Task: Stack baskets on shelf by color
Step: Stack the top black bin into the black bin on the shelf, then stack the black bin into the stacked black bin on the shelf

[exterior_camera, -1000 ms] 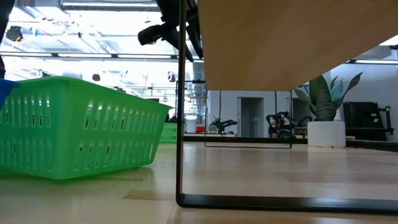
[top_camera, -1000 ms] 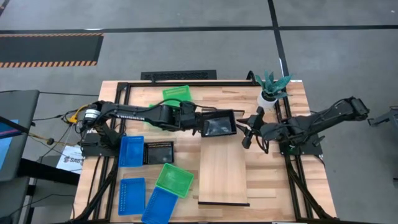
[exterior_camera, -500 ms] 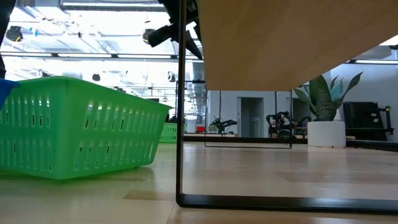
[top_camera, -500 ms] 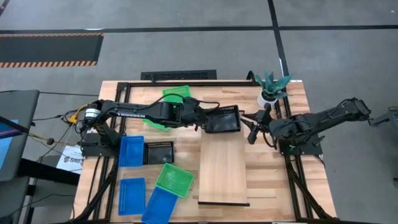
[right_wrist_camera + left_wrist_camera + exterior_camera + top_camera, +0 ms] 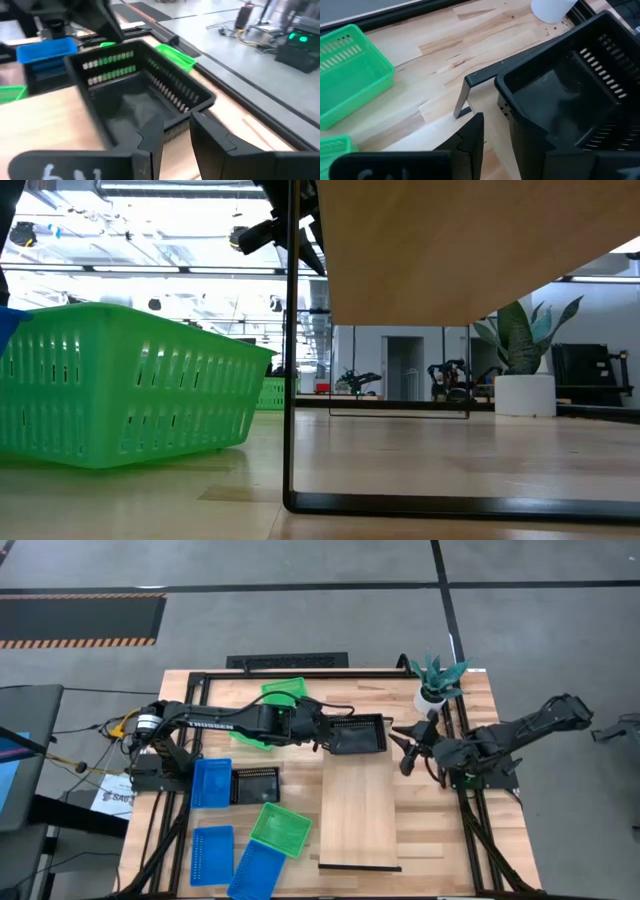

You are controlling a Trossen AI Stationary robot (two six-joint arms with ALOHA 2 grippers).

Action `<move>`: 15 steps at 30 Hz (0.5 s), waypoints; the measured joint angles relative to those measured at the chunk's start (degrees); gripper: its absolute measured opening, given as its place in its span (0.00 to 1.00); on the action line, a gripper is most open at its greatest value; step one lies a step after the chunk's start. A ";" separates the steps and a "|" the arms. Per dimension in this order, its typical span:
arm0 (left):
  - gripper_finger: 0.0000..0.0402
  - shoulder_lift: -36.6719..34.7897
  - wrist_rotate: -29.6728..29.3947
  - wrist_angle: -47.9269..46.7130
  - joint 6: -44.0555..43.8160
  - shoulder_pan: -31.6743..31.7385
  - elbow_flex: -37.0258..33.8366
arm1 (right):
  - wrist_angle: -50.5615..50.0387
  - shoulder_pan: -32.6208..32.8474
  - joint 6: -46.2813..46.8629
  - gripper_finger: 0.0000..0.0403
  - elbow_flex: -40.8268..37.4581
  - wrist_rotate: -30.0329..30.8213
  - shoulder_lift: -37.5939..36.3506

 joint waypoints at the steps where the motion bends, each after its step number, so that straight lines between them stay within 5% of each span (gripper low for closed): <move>1: 0.20 0.00 0.76 -0.10 0.67 0.01 0.02 | -0.11 0.76 0.00 0.29 -0.02 0.00 0.06; 6: 0.20 -0.69 2.66 -9.82 3.48 0.22 0.70 | -0.04 5.47 -0.01 0.29 -0.02 5.64 -0.26; 11: 0.20 -3.60 -3.55 -28.87 -3.48 0.09 1.20 | 0.00 8.60 0.02 0.29 -0.02 8.70 -0.93; 15: 0.22 -3.99 -0.87 -43.03 -10.44 -1.87 0.25 | -0.07 9.75 0.04 0.29 -0.02 8.68 -0.67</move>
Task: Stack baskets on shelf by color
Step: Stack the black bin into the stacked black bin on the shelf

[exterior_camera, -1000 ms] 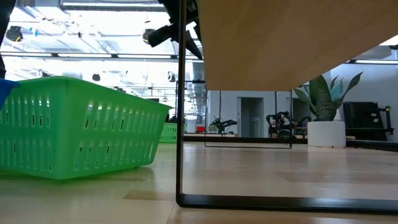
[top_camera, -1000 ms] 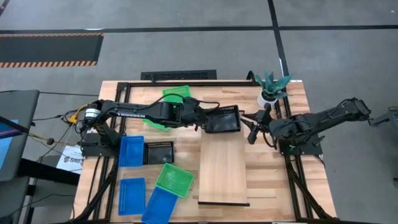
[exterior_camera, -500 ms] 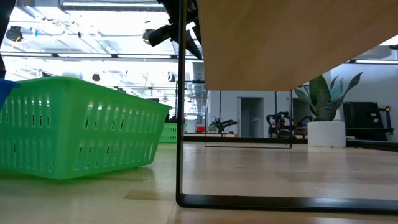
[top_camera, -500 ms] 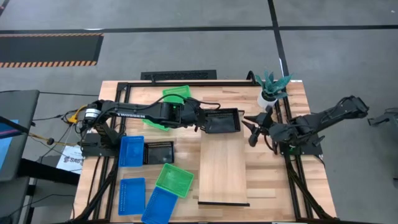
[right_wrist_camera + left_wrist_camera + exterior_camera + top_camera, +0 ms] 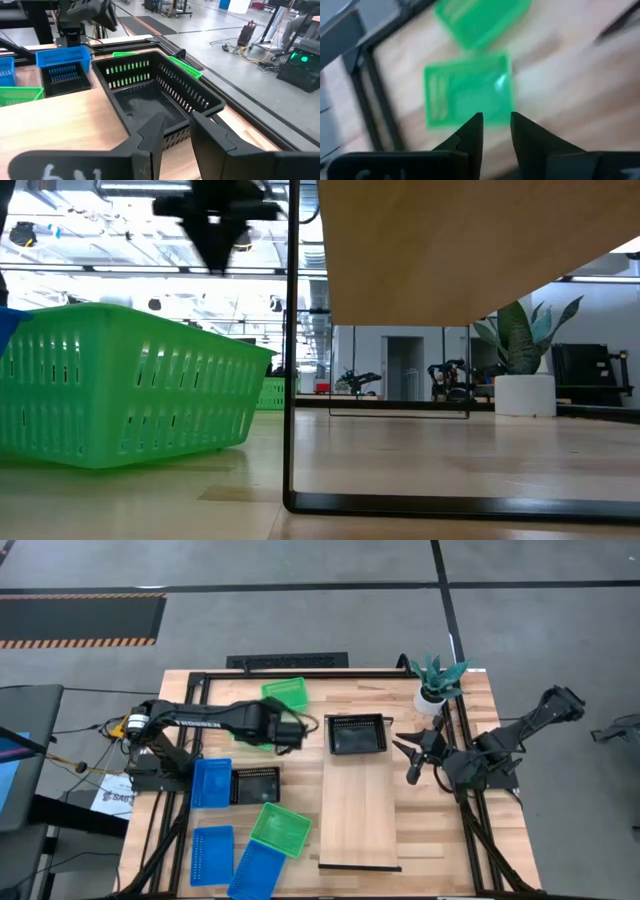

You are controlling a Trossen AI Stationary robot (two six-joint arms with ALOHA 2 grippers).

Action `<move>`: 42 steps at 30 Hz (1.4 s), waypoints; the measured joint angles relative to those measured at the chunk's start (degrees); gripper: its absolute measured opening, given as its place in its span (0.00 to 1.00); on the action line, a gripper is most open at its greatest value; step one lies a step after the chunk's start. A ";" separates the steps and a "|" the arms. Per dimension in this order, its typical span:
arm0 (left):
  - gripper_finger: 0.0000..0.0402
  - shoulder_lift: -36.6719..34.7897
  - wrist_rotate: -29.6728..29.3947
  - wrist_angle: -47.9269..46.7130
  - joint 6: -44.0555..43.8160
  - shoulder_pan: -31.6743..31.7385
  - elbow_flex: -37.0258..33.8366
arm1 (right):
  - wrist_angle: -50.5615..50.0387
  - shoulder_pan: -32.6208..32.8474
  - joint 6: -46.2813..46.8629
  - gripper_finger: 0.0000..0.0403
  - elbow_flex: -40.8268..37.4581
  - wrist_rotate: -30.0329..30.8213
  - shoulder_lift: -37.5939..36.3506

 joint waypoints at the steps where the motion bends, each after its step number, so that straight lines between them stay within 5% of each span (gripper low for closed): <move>1: 0.24 -0.07 1.43 -1.18 -1.10 -0.94 -1.08 | -0.09 0.17 0.00 0.29 0.00 -0.02 0.08; 8: 0.46 -1.87 9.80 6.36 -8.90 -9.19 -15.66 | -0.05 1.30 0.00 0.29 0.00 -0.04 0.05; 12: 0.55 -4.28 13.64 18.71 -4.91 -10.66 -24.44 | -0.99 1.30 0.00 0.29 0.00 -0.14 0.05; 25: 0.52 -4.51 12.11 24.29 14.47 -9.02 -32.87 | -1.71 1.08 0.57 0.29 -0.02 -0.34 0.05; 34: 0.39 -4.51 16.80 33.02 18.81 -8.90 -38.09 | -1.73 1.08 0.55 0.29 -0.04 -0.33 0.05; 42: 0.04 -4.50 16.99 33.45 16.65 -7.54 -38.31 | -1.73 1.08 0.52 0.29 -0.04 -0.33 0.05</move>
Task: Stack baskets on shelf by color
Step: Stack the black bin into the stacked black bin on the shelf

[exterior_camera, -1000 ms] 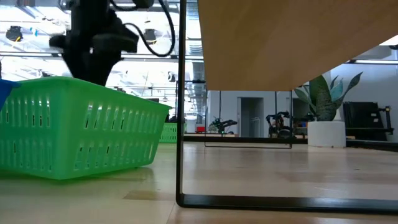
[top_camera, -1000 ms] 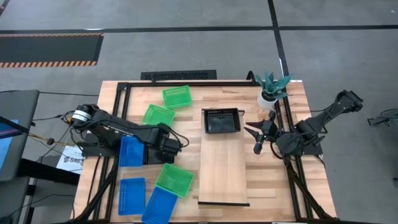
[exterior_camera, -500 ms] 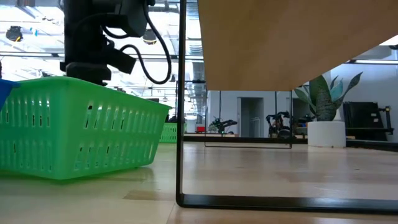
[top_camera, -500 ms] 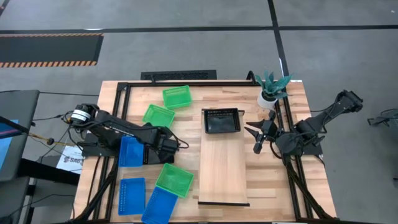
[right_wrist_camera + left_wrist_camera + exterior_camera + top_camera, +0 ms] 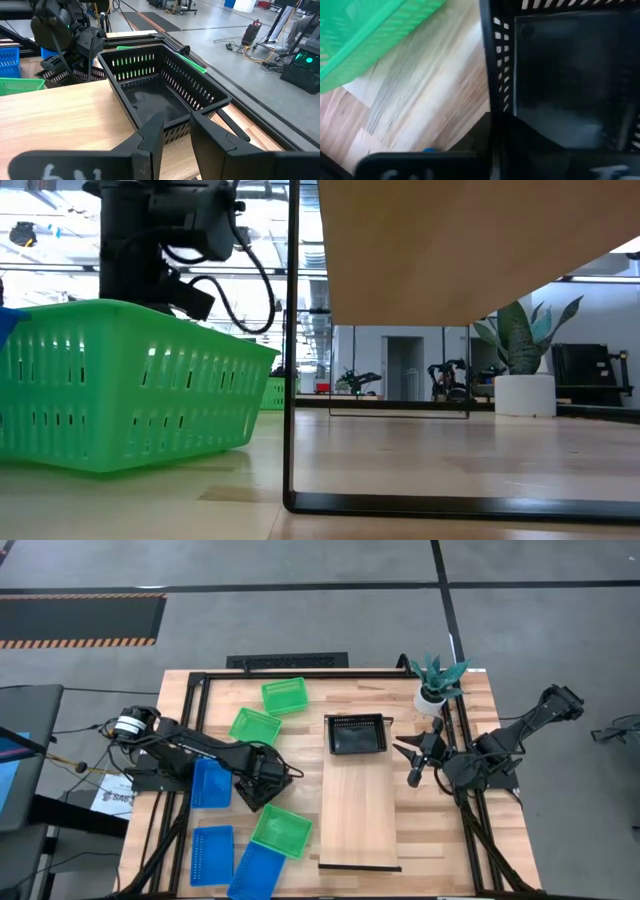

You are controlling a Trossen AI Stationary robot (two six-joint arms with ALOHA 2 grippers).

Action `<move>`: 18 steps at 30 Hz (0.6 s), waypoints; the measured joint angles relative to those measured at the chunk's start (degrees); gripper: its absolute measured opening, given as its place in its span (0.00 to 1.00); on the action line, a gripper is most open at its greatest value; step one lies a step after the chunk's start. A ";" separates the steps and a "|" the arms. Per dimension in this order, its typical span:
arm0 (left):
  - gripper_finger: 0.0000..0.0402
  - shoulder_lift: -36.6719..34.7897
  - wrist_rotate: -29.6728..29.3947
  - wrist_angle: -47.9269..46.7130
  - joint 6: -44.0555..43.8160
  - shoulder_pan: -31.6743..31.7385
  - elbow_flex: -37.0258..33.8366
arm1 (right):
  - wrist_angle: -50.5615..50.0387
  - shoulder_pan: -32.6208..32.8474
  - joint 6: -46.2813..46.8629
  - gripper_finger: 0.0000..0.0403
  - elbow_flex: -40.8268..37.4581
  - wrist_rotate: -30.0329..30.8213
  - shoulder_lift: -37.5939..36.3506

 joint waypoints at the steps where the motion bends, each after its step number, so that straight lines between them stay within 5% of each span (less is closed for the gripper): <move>1: 0.03 -0.01 -0.01 0.01 0.15 0.15 0.29 | 0.00 0.00 0.00 0.29 0.00 0.00 0.00; 10: 0.00 -0.10 -1.22 -4.56 -1.09 1.78 6.09 | -0.01 0.00 -0.13 0.29 0.00 0.02 0.00; 18: 0.00 -0.10 -6.58 -19.09 -2.04 1.81 16.99 | -0.35 0.00 -0.13 0.29 0.00 0.04 0.00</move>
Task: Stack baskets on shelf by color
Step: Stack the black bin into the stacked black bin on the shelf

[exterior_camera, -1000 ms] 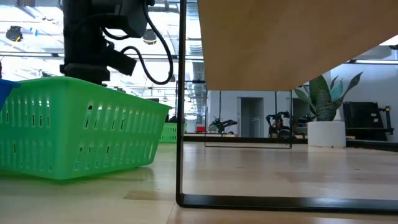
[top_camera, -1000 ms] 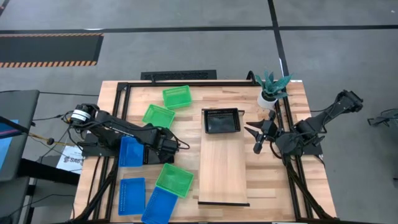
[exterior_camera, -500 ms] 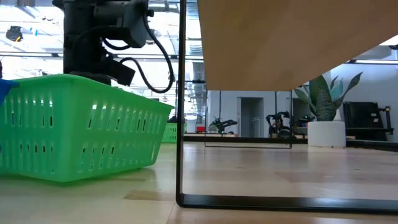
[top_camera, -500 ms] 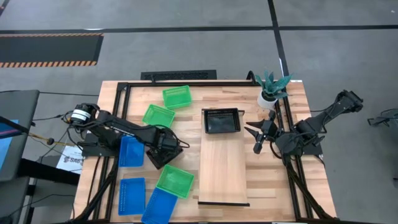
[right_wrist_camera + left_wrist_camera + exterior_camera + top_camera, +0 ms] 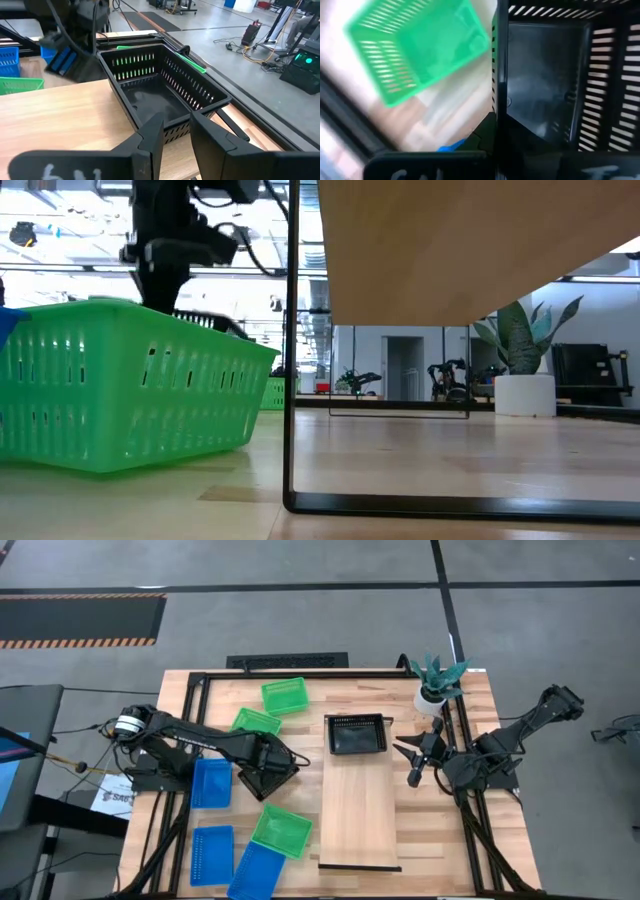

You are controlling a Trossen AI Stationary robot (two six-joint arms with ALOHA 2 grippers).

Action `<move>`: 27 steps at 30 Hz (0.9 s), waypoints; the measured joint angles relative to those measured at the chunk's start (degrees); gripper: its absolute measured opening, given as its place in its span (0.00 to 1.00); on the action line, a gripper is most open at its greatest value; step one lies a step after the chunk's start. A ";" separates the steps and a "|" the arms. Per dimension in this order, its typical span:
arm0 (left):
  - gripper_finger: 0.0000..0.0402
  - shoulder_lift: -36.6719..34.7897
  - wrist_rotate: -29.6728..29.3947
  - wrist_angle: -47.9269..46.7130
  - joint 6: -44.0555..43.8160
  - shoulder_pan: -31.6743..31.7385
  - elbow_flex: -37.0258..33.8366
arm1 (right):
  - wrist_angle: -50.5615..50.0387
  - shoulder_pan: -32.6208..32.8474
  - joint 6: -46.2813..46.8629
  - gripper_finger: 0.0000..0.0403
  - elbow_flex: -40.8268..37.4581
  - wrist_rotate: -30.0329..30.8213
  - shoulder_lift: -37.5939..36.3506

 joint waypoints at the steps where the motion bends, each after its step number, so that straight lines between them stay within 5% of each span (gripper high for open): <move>1: 0.00 -0.02 -0.89 -1.65 -0.06 0.01 1.54 | -0.37 0.00 0.00 0.29 0.00 0.02 0.00; 15: 0.00 -0.04 -13.47 -13.97 1.95 0.63 24.41 | -1.89 0.00 0.04 0.29 0.00 0.10 -0.22; 27: 0.00 -0.13 -16.33 5.56 27.10 3.36 40.67 | -1.91 -0.49 0.14 0.29 0.00 0.28 -0.22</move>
